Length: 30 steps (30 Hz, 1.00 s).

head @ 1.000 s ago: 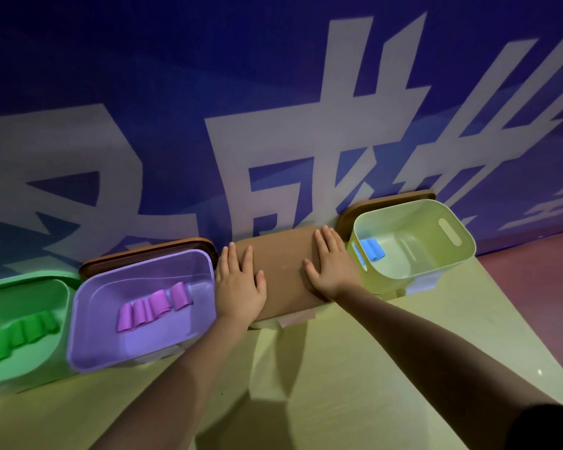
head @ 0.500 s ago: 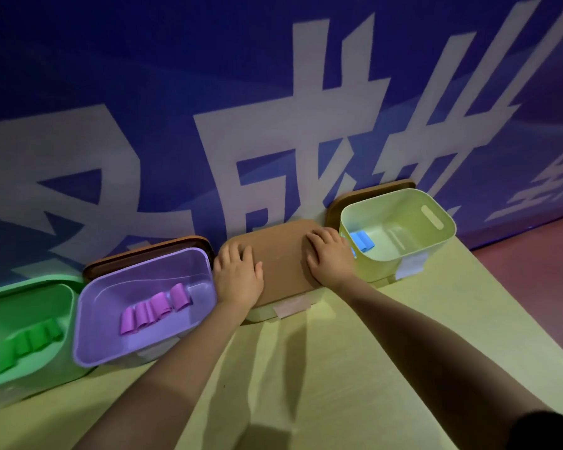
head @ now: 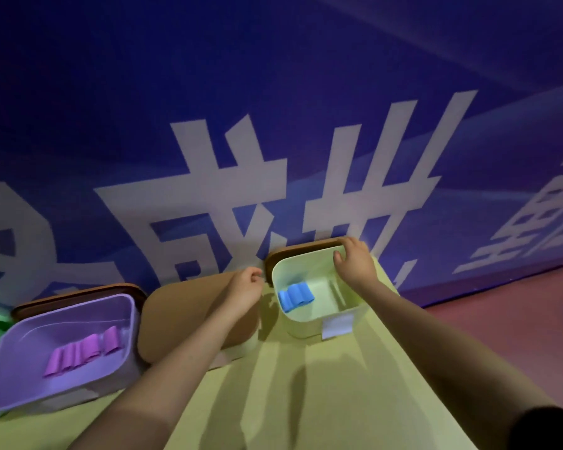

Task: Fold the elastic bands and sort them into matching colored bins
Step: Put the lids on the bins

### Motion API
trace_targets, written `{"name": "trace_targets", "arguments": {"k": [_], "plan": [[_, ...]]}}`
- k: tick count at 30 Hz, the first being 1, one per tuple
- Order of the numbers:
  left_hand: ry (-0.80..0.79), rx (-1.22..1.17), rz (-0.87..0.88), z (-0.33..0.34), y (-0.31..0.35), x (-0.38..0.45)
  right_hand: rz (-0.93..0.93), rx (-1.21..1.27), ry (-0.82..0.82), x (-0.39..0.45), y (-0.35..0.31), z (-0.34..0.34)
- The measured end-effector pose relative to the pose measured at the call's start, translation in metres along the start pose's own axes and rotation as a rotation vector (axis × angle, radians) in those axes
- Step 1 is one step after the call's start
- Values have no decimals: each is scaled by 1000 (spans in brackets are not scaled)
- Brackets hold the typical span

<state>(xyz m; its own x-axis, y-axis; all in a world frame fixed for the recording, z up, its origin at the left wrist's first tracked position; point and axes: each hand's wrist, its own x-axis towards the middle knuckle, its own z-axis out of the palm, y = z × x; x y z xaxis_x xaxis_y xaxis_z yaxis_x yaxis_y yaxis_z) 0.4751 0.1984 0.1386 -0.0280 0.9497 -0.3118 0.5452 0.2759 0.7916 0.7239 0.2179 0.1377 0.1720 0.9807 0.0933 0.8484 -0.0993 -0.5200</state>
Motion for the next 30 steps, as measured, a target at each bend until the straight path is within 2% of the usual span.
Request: {"name": "trace_targets", "arguments": {"k": [5, 11, 15, 19, 22, 26, 30], "plan": [[14, -42, -135, 34, 21, 34, -72, -66, -225, 43, 28, -4], [88, 35, -257, 50, 27, 55, -253, -185, -314, 75, 47, 6], [113, -101, -336, 57, 7, 83, -372, -198, -198, 85, 46, -2], [145, -495, -429, 55, 31, 71, -429, -123, 16, 78, 45, -21], [121, -685, -428, 50, 47, 61, -480, -50, 141, 61, 44, -37], [74, -749, -451, 47, 56, 46, -525, 38, 264, 24, 51, -52], [74, -771, -470, 55, 49, 29, -455, 88, 241, -20, 68, -50]]}}
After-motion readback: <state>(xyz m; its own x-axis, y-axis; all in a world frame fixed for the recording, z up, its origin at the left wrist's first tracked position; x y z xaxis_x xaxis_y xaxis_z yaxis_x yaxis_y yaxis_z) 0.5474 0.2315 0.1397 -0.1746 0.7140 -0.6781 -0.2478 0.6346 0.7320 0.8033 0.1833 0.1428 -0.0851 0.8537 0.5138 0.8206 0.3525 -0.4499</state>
